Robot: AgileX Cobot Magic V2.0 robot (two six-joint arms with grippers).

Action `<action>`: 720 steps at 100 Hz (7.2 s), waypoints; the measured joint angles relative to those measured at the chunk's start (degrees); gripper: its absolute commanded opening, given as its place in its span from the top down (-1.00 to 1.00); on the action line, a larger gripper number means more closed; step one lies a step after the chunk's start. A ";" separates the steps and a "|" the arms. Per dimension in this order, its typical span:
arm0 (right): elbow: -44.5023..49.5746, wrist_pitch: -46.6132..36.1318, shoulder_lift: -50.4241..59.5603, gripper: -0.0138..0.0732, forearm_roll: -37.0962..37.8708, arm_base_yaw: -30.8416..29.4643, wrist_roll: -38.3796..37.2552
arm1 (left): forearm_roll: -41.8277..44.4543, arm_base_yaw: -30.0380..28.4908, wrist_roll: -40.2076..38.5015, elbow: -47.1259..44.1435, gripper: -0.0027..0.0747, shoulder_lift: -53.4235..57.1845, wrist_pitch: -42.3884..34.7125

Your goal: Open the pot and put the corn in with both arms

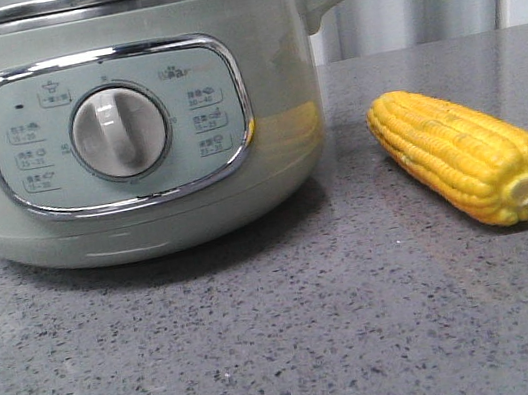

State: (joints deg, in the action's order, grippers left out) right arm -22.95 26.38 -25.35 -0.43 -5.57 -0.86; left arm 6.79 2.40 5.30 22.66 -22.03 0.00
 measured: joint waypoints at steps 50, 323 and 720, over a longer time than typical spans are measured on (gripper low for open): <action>-0.32 0.24 -1.52 0.83 -3.54 0.00 0.00 | -6.29 3.58 -3.15 0.00 0.00 -7.82 -10.89; 0.95 -2.72 -1.52 0.83 -3.54 0.00 0.00 | -8.47 32.44 -0.90 27.28 0.98 -44.32 -22.91; -5.01 3.40 -9.49 0.34 -3.54 8.92 0.00 | -46.96 7.36 32.47 -9.90 0.08 -28.61 -17.09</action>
State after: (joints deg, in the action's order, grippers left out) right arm -27.95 29.78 -34.84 -3.97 3.35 -0.86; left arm -40.17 9.76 37.77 12.75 -50.64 -17.09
